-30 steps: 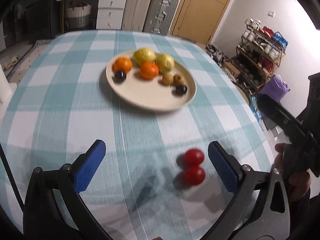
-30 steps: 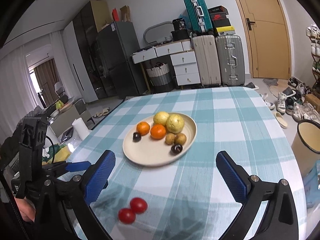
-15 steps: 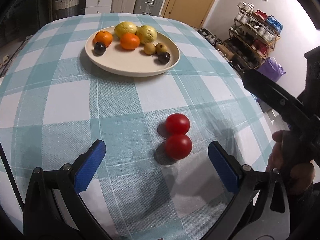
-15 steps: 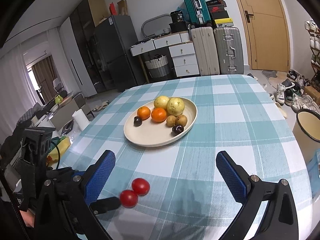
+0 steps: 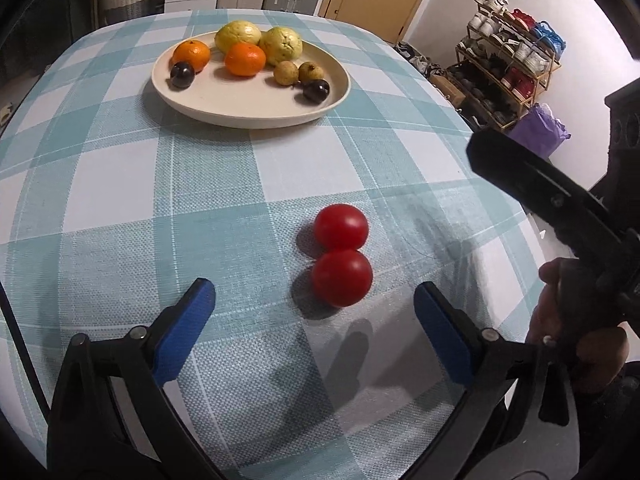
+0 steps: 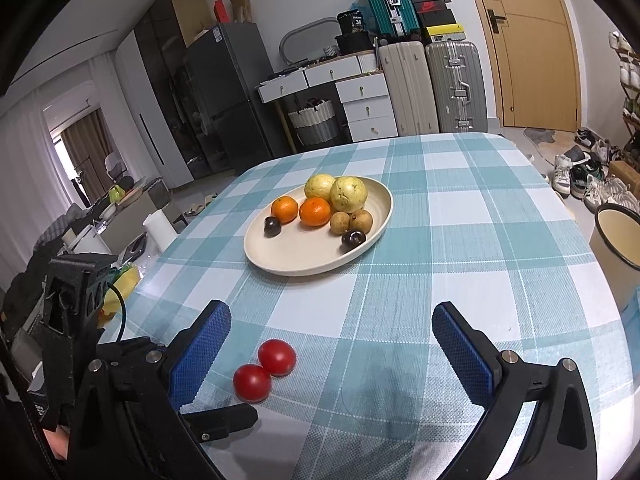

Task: Organize fruits
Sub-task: 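Move both tools back toward the two red tomatoes, then lower the left tool and close it on a red tomato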

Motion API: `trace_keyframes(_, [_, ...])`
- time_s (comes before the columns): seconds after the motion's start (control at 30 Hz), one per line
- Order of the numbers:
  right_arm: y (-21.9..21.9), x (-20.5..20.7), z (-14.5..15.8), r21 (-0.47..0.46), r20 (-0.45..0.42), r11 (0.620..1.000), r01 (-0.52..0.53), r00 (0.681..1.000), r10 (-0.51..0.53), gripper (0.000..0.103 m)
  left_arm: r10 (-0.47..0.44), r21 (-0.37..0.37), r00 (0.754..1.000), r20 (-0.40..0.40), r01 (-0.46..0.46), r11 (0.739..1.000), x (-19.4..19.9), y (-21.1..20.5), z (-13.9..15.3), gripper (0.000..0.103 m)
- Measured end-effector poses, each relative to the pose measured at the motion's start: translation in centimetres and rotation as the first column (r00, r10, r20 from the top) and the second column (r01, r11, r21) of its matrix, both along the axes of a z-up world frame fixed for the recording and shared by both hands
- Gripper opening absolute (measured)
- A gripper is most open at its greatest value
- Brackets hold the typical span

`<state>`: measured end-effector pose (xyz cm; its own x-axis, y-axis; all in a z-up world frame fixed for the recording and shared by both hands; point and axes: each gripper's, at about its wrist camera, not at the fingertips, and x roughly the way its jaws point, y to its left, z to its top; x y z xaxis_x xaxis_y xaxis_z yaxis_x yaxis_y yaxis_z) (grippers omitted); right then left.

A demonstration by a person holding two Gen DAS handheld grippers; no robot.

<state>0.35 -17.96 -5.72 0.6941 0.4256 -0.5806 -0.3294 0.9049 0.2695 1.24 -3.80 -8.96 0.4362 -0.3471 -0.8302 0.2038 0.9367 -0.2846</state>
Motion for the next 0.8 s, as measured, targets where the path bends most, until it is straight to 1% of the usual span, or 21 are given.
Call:
trace_keyframes(0.07, [0.0, 0.03, -0.11, 0.0, -0.004, 1.0, -0.001, 1.0, 0.001, 0.103, -0.014, -0.027, 1.0, -0.002, 0.014, 1.0, -0.07, -0.08, -0.05, 0.08])
trace_keyframes(0.13, [-0.04, 0.03, -0.18, 0.0, -0.005, 1.0, -0.001, 1.0, 0.001, 0.103, -0.023, -0.029, 1.0, 0.003, 0.023, 0.999, -0.1, -0.24, 0.02, 0.078])
trace_keyframes(0.2, [-0.09, 0.05, -0.2, 0.002, -0.005, 1.0, 0.002, 1.0, -0.002, 0.103, -0.035, -0.051, 0.999, 0.001, 0.035, 0.998, -0.16, -0.29, 0.07, 0.064])
trace_keyframes(0.33, [-0.16, 0.01, -0.31, 0.005, -0.007, 1.0, 0.007, 1.0, -0.007, 0.103, -0.058, -0.052, 0.998, 0.003, 0.058, 0.997, -0.28, -0.67, 0.06, 0.049])
trace_keyframes(0.4, [-0.21, 0.03, -0.39, 0.006, -0.009, 1.0, 0.007, 1.0, -0.007, 0.103, -0.067, -0.045, 0.998, 0.003, 0.067, 0.997, -0.29, -0.84, -0.02, 0.034])
trace_keyframes(0.43, [-0.28, 0.04, -0.43, 0.005, -0.01, 1.0, 0.007, 1.0, -0.007, 0.103, -0.069, -0.043, 0.998, -0.001, 0.069, 0.997, -0.24, -0.87, -0.09, 0.033])
trace_keyframes(0.47, [-0.35, 0.03, -0.47, 0.006, -0.01, 1.0, 0.008, 1.0, -0.008, 0.103, -0.069, -0.05, 0.998, 0.0, 0.069, 0.996, -0.27, -0.79, -0.13, 0.029])
trace_keyframes(0.6, [-0.6, -0.11, -0.46, 0.009, -0.012, 1.0, 0.012, 1.0, -0.012, 0.103, -0.082, -0.107, 0.997, -0.011, 0.08, 0.991, -0.17, -0.29, -0.4, 0.028])
trace_keyframes(0.8, [-0.58, -0.04, -0.55, 0.006, -0.014, 1.0, 0.011, 1.0, -0.011, 0.103, -0.074, -0.104, 0.997, 0.002, 0.074, 0.992, -0.29, 0.05, -0.06, 0.028])
